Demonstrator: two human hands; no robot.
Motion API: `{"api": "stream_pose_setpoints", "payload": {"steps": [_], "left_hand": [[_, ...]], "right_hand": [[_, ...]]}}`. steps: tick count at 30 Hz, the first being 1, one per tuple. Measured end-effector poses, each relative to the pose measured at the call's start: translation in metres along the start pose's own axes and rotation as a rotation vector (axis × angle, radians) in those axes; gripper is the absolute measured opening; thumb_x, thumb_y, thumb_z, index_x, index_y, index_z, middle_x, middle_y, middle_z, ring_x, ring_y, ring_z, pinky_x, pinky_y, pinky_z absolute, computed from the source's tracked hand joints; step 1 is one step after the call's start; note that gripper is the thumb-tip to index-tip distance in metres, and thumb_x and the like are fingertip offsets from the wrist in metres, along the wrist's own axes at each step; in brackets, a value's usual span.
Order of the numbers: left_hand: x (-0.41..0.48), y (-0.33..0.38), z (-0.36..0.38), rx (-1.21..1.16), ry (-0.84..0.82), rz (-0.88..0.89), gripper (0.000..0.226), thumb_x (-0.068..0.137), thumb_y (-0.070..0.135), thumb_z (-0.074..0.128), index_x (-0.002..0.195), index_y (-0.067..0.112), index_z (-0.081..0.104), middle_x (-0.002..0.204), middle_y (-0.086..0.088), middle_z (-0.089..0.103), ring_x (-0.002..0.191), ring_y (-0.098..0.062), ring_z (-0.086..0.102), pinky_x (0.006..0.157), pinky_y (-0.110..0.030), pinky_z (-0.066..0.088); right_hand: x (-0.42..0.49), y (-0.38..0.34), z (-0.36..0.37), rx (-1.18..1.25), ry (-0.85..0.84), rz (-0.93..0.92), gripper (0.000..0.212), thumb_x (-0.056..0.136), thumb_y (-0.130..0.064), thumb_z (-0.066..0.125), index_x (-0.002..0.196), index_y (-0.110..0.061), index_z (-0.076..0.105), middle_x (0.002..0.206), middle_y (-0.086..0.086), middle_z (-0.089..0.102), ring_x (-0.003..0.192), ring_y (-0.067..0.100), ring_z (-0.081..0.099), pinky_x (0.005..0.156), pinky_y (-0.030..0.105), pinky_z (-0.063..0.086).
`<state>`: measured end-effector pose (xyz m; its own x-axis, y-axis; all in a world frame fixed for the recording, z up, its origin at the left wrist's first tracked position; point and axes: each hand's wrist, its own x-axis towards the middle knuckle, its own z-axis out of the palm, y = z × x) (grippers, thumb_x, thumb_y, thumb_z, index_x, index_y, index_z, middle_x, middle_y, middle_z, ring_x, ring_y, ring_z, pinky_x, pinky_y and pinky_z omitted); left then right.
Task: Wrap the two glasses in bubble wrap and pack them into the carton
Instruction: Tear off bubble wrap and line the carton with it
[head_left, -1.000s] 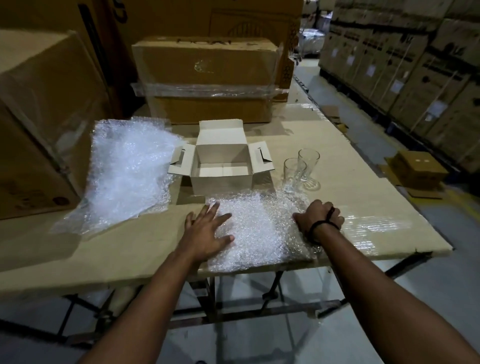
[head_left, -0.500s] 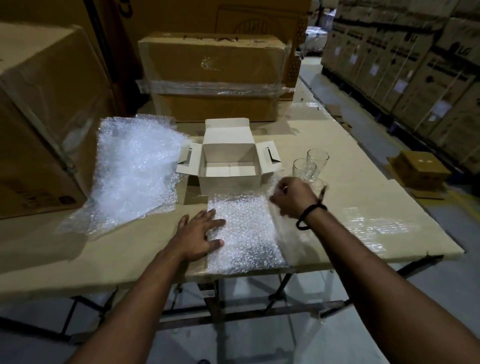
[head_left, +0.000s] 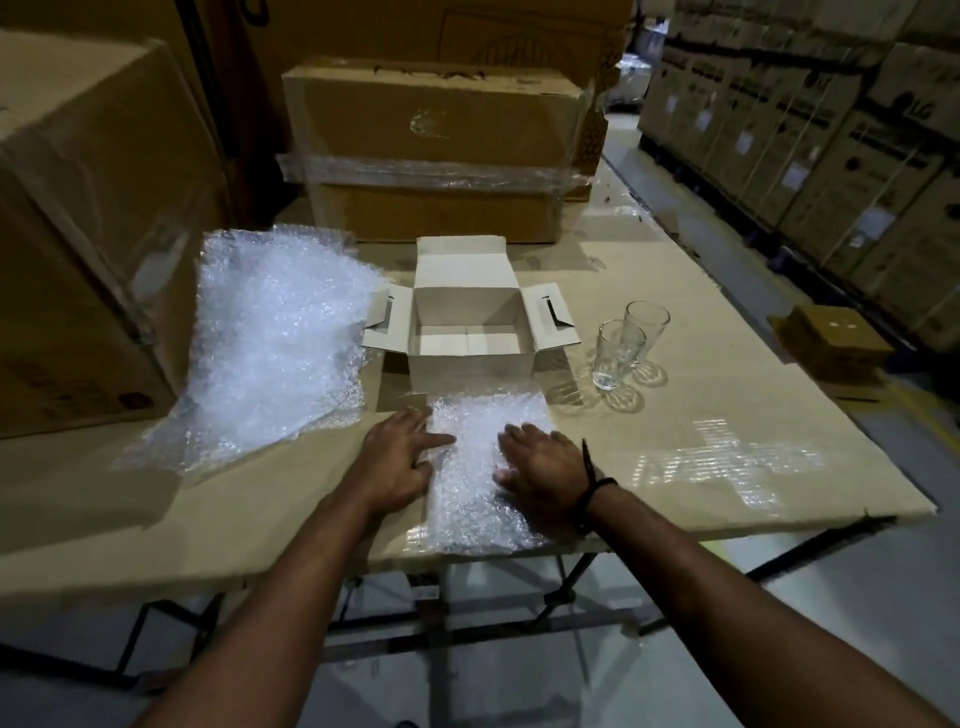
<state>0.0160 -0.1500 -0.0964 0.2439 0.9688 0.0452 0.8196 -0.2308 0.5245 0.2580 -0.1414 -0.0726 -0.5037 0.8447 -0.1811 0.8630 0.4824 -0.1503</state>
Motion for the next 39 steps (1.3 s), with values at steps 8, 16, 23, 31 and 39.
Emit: {"api": "stream_pose_setpoints", "payload": {"steps": [8, 16, 23, 31, 39], "left_hand": [[0.006, -0.003, -0.003, -0.052, 0.123, 0.051, 0.032, 0.082, 0.037, 0.053, 0.103, 0.029, 0.075, 0.146, -0.002, 0.049, 0.141, -0.025, 0.033, 0.112, -0.054, 0.030], [0.021, 0.011, -0.015, -0.231, 0.368, 0.013, 0.018, 0.089, 0.019, 0.067, 0.105, 0.023, 0.072, 0.128, 0.003, 0.060, 0.117, -0.014, 0.052, 0.100, -0.043, 0.045], [0.021, 0.009, -0.026, -1.154, 0.431, -0.335, 0.054, 0.083, 0.038, 0.072, 0.130, 0.016, 0.057, 0.124, -0.006, 0.065, 0.107, -0.020, 0.064, 0.086, -0.035, 0.054], [0.058, 0.003, -0.076, -1.211, 0.264, -0.389, 0.038, 0.087, 0.025, 0.071, 0.120, 0.006, 0.063, 0.100, -0.008, 0.070, 0.086, -0.016, 0.063, 0.077, -0.037, 0.054], [0.094, 0.001, -0.104, -0.777, 0.602, -0.258, 0.056, 0.082, 0.009, 0.076, 0.129, 0.026, 0.052, 0.107, -0.009, 0.060, 0.096, -0.020, 0.062, 0.082, -0.034, 0.055]], "right_hand": [[-0.017, -0.020, -0.009, 0.052, 0.225, 0.005, 0.105, 0.070, -0.088, 0.009, 0.143, -0.019, 0.040, 0.153, 0.005, 0.033, 0.142, 0.021, 0.026, 0.114, 0.042, 0.018], [-0.023, -0.045, -0.024, 0.149, 0.297, -0.008, 0.067, 0.084, -0.017, 0.063, 0.145, -0.017, 0.036, 0.134, 0.010, 0.056, 0.118, 0.028, 0.057, 0.094, 0.037, 0.048], [-0.020, -0.030, -0.108, 1.305, 0.317, 0.185, 0.031, 0.088, 0.005, 0.057, 0.116, -0.008, 0.062, 0.108, 0.008, 0.069, 0.092, 0.019, 0.068, 0.073, 0.025, 0.056], [0.008, -0.004, -0.137, 1.660, 0.171, 0.366, 0.014, 0.088, 0.006, 0.057, 0.096, -0.004, 0.063, 0.080, 0.007, 0.071, 0.054, 0.014, 0.067, 0.044, 0.021, 0.050], [0.083, 0.037, -0.127, 1.244, 0.480, 0.540, 0.059, 0.075, 0.006, 0.073, 0.125, -0.012, 0.048, 0.085, 0.012, 0.058, 0.071, 0.028, 0.060, 0.056, 0.033, 0.054]]}}
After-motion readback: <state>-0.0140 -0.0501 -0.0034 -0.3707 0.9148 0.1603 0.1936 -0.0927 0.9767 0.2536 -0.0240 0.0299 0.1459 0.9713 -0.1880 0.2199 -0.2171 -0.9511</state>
